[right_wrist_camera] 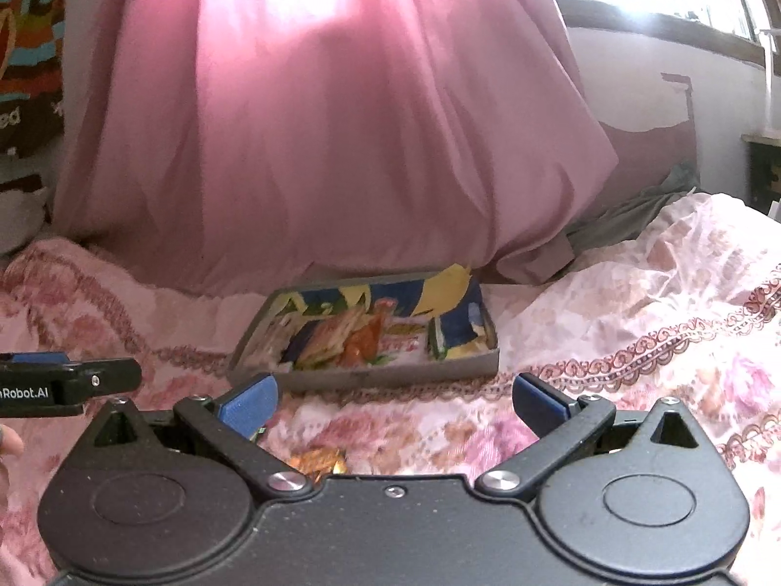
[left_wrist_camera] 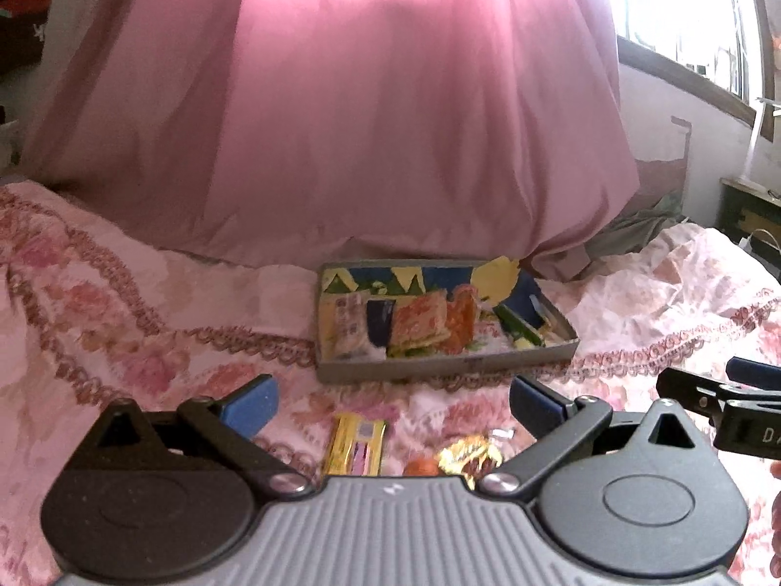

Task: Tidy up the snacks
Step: 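Move both open tools back toward the remaining snacks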

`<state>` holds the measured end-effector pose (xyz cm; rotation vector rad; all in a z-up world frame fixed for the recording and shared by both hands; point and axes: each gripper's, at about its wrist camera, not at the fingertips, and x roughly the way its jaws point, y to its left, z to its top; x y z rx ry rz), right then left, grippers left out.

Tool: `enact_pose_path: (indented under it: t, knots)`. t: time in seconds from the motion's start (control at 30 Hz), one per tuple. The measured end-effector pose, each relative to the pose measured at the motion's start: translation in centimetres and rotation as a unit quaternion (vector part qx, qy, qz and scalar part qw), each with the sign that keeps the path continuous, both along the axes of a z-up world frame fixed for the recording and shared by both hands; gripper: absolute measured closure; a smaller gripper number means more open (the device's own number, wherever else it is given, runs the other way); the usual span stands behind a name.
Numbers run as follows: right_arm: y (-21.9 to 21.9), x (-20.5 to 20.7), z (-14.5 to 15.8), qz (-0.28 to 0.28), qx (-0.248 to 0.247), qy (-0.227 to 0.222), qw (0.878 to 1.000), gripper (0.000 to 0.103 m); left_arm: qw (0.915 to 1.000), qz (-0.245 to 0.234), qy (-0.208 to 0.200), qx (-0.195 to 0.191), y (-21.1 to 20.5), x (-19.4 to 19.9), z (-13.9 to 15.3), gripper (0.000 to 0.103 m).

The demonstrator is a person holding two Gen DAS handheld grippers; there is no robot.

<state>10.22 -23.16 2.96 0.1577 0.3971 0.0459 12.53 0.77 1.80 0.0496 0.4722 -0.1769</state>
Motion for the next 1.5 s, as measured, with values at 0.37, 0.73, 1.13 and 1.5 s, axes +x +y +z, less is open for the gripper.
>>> enact_pose_path:
  t: [0.37, 0.73, 1.13, 1.5]
  knots:
    - [2.1, -2.7, -1.6, 0.011, -0.014, 0.038, 0.999, 0.001, 0.9989, 0.04, 0.024, 0.006, 2.7, -3.7, -1.9, 0.0]
    - [3.6, -2.3, -3.6, 0.034, -0.039, 0.091, 0.994, 0.001, 0.9948, 0.079, 0.063, 0.012, 4.1, -4.1, -3.4, 0.0]
    - [4.6, -1.6, -5.0, 0.056, -0.044, 0.124, 0.99, 0.001, 0.9914, 0.081, 0.093, 0.045, 3.3, -3.0, -4.7, 0.0]
    - [4.8, -1.1, -5.2, 0.062, -0.043, 0.135, 0.988, 0.001, 0.9907, 0.063, 0.11, 0.049, 3.0, -2.6, -5.2, 0.0]
